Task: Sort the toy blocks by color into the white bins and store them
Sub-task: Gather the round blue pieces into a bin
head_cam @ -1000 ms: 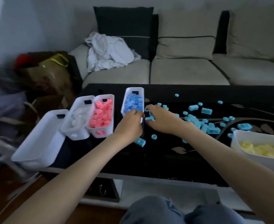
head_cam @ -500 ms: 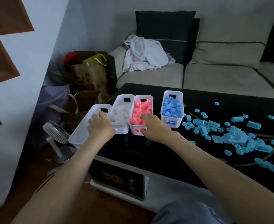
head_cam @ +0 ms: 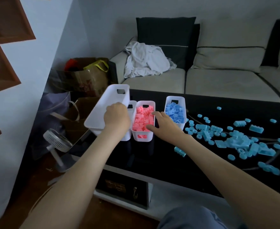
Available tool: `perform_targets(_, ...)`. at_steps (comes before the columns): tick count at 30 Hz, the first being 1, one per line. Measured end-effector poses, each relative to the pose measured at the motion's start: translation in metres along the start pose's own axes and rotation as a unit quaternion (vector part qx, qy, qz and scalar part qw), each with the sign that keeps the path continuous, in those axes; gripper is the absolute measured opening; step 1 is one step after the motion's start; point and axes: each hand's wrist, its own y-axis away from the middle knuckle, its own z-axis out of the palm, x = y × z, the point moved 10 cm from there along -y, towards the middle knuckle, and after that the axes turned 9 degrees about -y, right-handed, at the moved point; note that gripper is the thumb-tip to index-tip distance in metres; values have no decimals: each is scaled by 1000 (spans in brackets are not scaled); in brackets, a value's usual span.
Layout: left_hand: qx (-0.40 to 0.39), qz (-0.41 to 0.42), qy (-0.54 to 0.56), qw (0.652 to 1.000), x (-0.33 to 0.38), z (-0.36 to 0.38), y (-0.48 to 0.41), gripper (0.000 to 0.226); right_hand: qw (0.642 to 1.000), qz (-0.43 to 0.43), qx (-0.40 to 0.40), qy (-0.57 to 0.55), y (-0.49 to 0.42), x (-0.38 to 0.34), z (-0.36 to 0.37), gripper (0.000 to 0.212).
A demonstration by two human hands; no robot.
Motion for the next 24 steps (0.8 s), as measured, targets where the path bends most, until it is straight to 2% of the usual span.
perform_targets(4, 51, 82, -8, 995, 76, -21, 16, 21, 999, 19, 26, 6, 9, 20, -30, 42)
perform_targets(7, 78, 149, -25, 985, 127, -26, 29, 23, 998, 40, 30, 33, 24, 55, -47, 25)
perform_targets(9, 85, 183, -21, 979, 155, -27, 39, 24, 996, 50, -7, 70, 38, 79, -46, 34)
perform_targets(12, 84, 217, -10, 972, 185, -25, 47, 25, 981, 32, -123, 150, 59, 103, -18, 60)
perform_targets(14, 82, 223, -8, 971, 195, -19, 45, 25, 972, 12, -155, 175, 68, 110, -5, 65)
perform_targets(19, 71, 243, -2, 968, 199, -4, 37, 23, 957, -47, -187, 218, 68, 109, 12, 54)
perform_targets(24, 75, 262, 22, 962, 199, 4, 23, 34, 960, -74, -151, 224, 66, 112, 11, 42)
